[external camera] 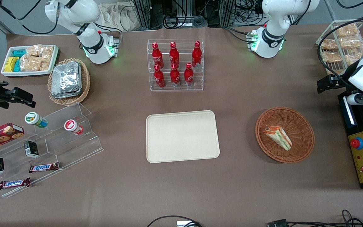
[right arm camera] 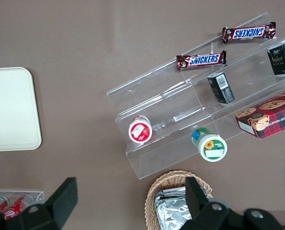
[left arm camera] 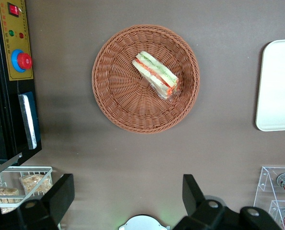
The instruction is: Place sandwich from basket to tray
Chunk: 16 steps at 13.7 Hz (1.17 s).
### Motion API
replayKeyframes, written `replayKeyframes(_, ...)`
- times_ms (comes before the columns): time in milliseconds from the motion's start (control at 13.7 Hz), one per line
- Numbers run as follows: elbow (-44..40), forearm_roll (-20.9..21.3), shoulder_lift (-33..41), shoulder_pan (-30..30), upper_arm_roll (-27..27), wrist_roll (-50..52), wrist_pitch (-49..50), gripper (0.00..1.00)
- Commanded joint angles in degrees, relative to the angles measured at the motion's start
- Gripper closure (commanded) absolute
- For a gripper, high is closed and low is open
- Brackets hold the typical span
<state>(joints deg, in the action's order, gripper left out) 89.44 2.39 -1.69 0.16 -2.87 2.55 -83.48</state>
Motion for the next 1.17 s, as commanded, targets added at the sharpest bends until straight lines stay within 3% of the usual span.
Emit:
replayKeyframes(0,0.03,-0.63,0.29,0.46,-0.29,0.61,0.34,0.00)
replayKeyframes(656,-0.23,-0.45,-0.50,0.37,-0.29,2.71,0.87,0.00)
replayKeyframes(874,-0.14,-0.54,-3.04,0.37,-0.29,9.20,0.52,0.00)
replayKeyframes(1093,-0.58,-1.50,-8.31,0.28,-0.38,22.97,0.25,0.00)
